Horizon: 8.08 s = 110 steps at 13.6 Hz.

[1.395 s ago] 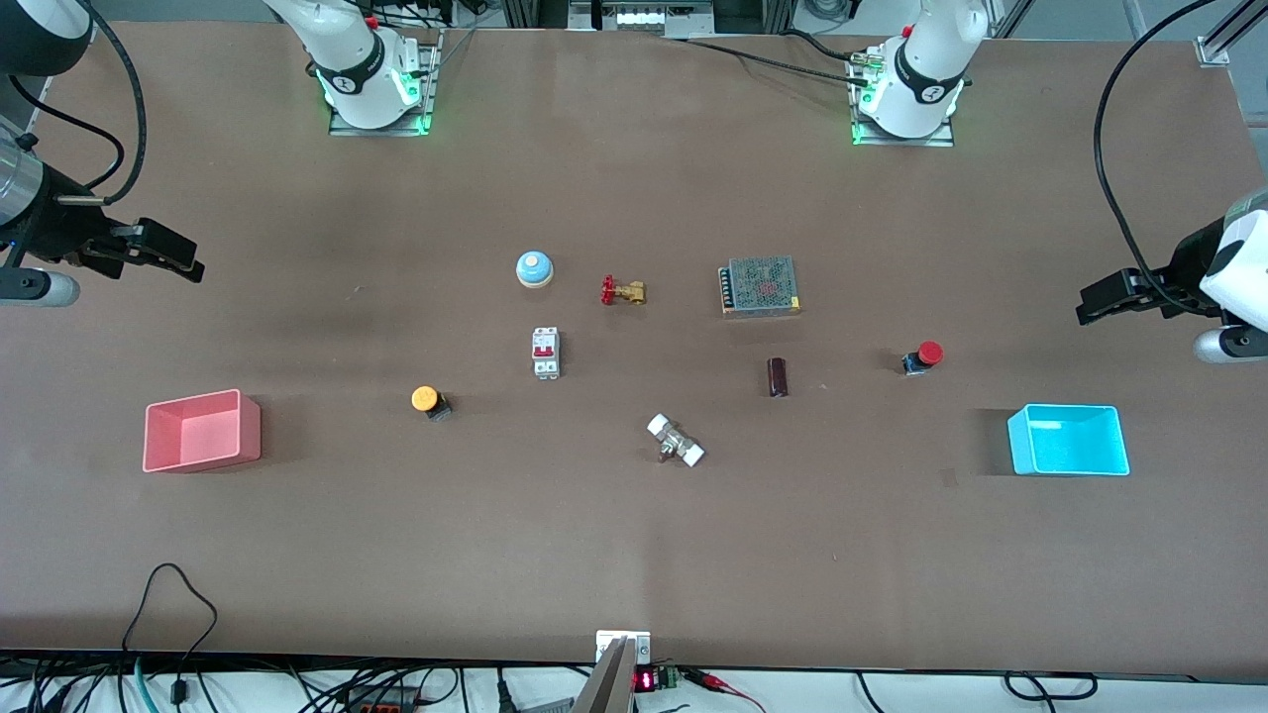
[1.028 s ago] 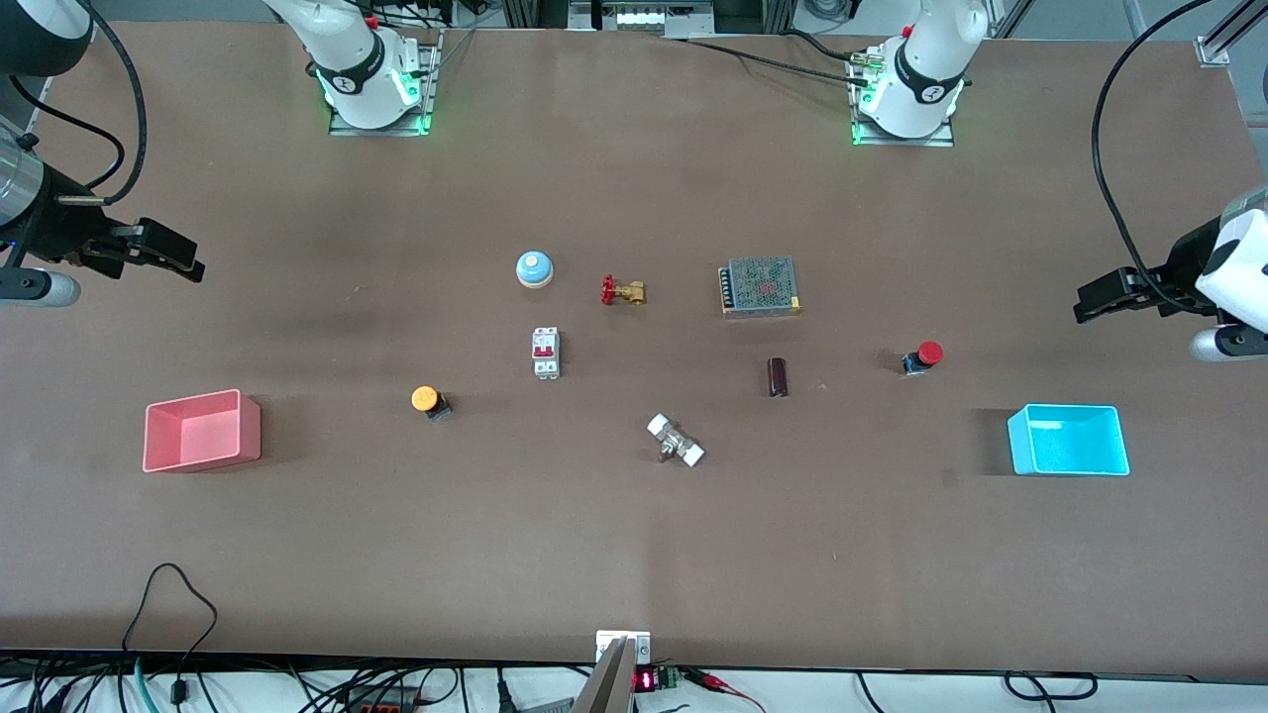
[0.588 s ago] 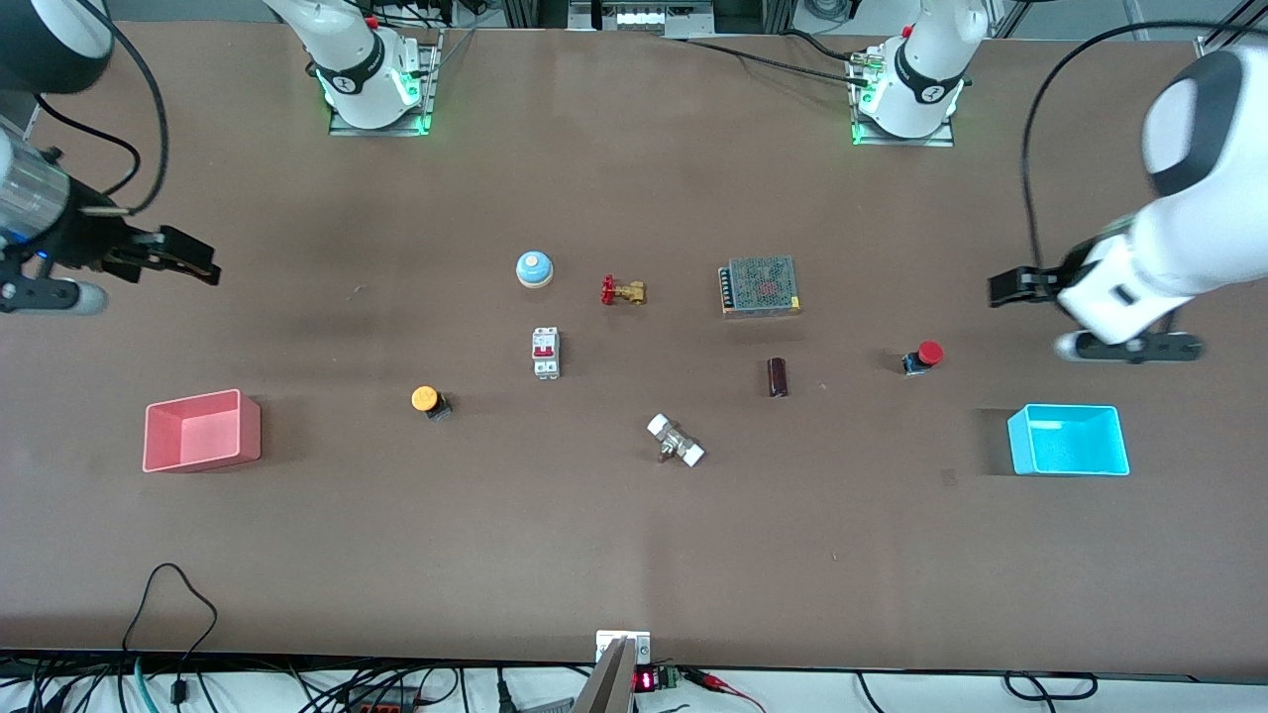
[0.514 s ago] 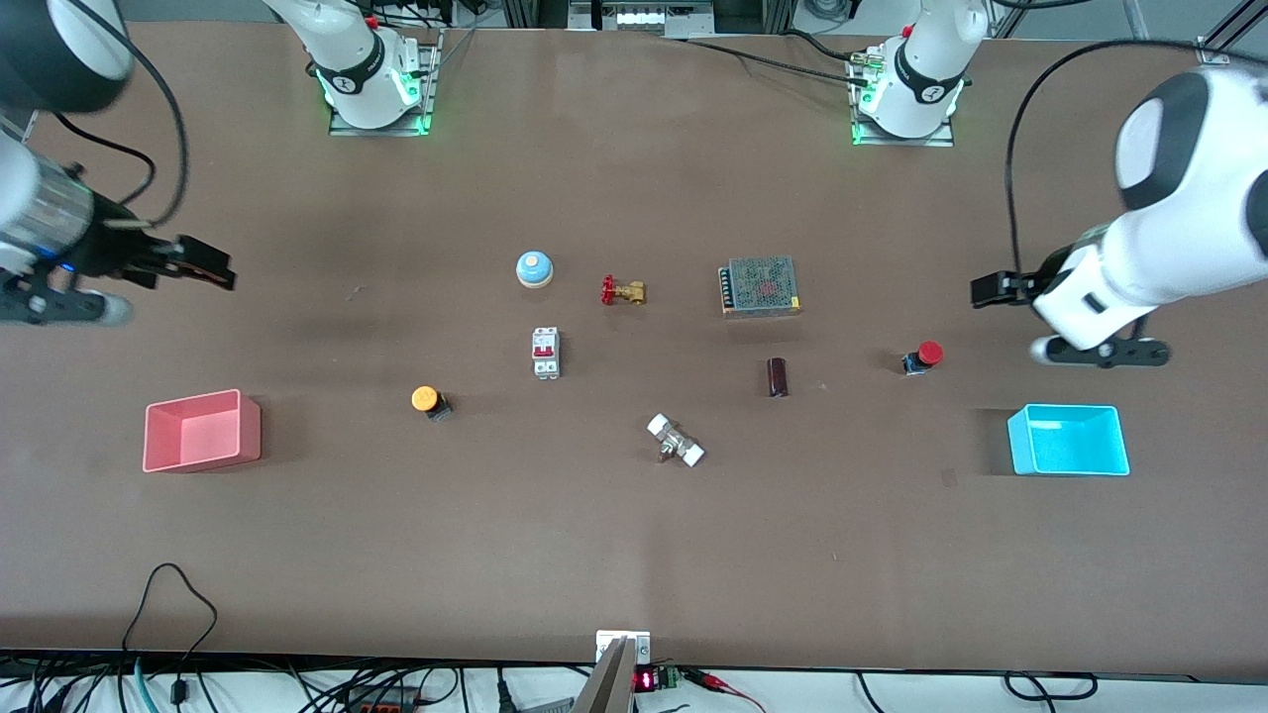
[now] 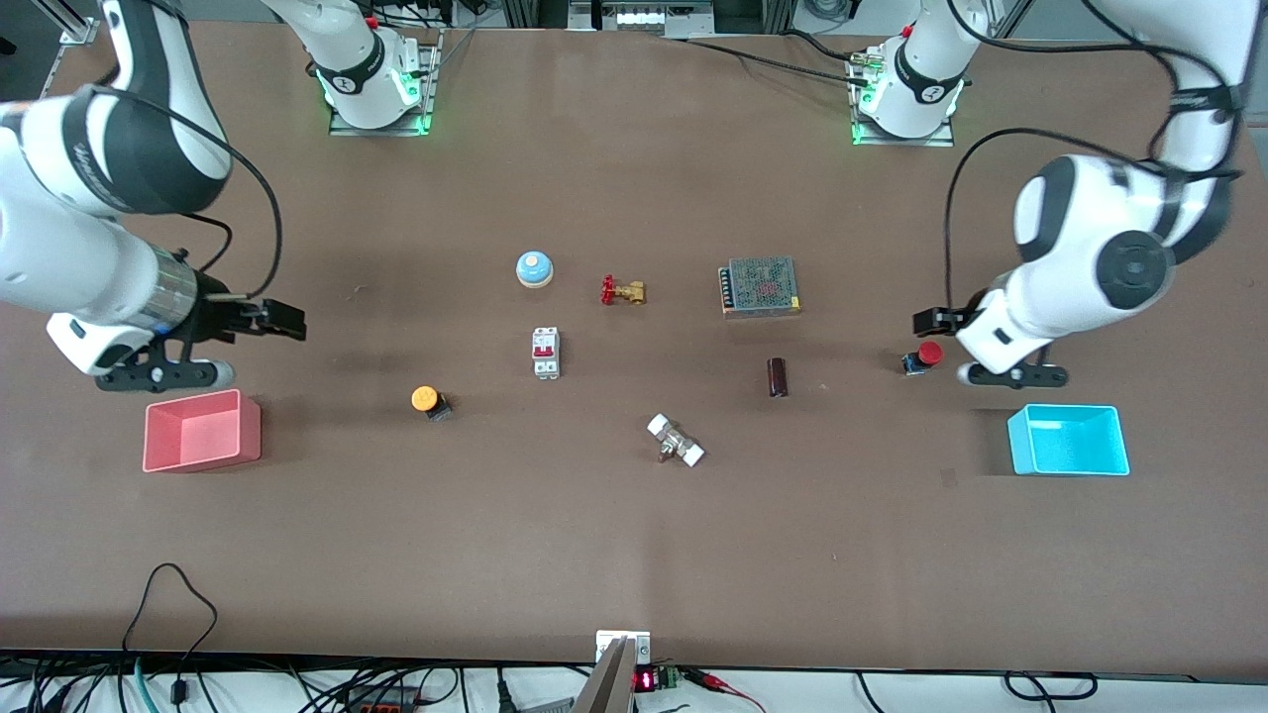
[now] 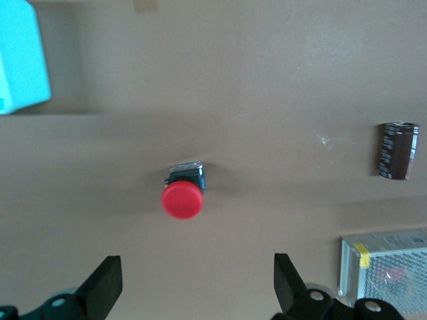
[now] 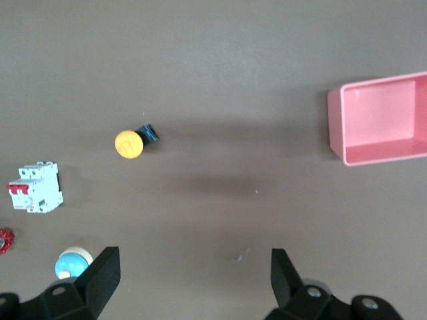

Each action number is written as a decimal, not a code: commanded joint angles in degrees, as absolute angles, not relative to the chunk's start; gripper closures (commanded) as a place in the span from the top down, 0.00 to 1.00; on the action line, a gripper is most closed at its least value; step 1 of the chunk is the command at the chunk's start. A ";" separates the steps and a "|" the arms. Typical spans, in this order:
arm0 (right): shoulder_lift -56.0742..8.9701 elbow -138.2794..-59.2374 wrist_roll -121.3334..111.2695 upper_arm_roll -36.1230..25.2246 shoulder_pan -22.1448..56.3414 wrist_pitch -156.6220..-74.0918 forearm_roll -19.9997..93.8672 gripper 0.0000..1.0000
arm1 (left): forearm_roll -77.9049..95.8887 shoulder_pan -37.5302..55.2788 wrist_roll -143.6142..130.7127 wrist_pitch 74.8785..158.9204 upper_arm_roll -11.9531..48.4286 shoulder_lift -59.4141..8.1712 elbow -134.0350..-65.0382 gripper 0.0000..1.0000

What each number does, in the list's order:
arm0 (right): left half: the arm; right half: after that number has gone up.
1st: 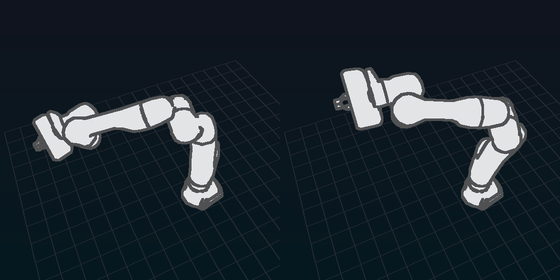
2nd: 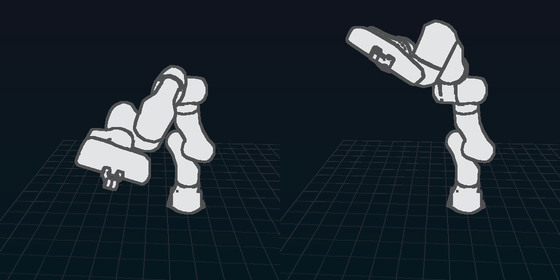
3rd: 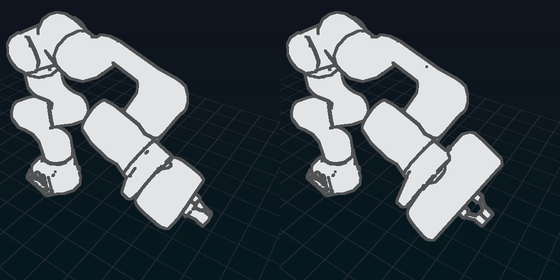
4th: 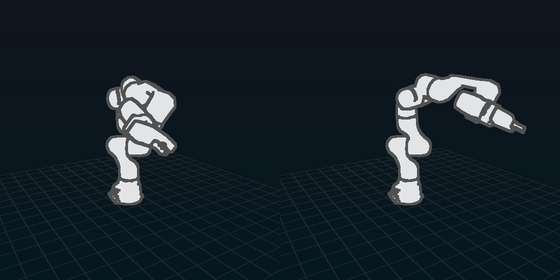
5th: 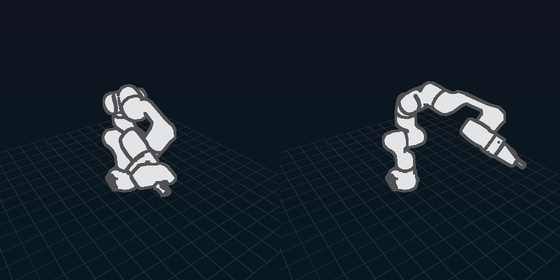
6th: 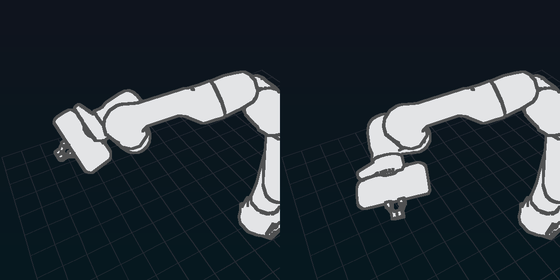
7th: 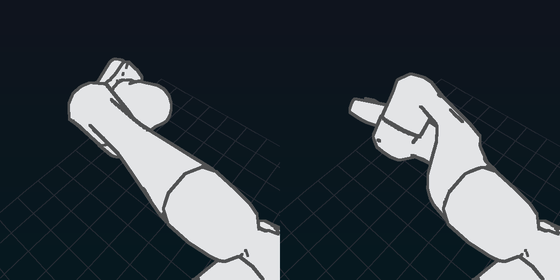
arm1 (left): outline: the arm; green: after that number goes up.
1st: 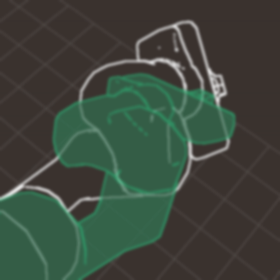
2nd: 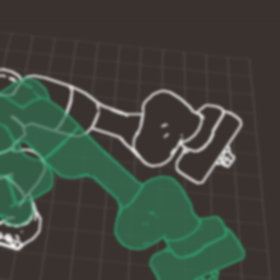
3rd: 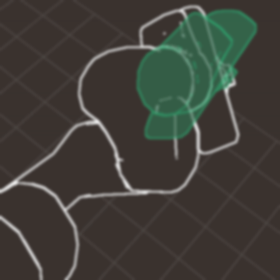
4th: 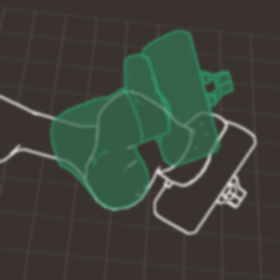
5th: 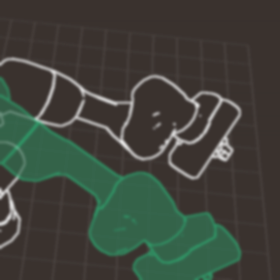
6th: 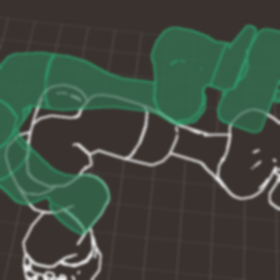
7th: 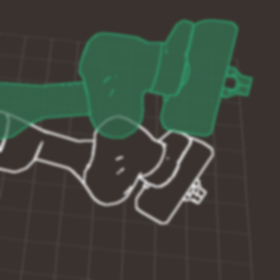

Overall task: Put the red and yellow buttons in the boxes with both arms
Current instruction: 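Reach the right gripper to the yellow button while the left gripper reaches the red button, then grasp the yellow button with the right gripper while the left gripper grasps the red button, then carry the yellow button to the pink box while the left gripper carries red to cyan, then open the left gripper to drop the red button into the cyan box, then lower the yellow button into the pink box and open the right gripper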

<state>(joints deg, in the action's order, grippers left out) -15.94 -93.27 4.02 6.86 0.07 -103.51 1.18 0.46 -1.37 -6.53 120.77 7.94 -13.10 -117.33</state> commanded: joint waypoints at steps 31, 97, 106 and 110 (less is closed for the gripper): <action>-32.34 -107.67 20.30 10.55 7.65 -144.75 -12.30 1.00 | 3.25 -4.83 -6.94 134.74 8.26 -25.40 -121.03 0.65; -34.54 -100.37 -19.69 6.33 -20.30 -140.54 -3.96 0.24 | 3.69 -1.23 2.11 103.37 -2.28 -11.44 -88.42 1.00; -35.68 -100.37 -17.50 6.33 -19.69 -141.33 -4.04 0.24 | 3.52 -1.23 -2.20 98.09 -1.76 -8.44 -88.15 1.00; -35.77 -100.28 -17.58 6.33 -19.69 -141.42 -4.13 0.24 | 1.85 -3.51 -2.90 94.93 1.58 -8.09 -87.72 1.00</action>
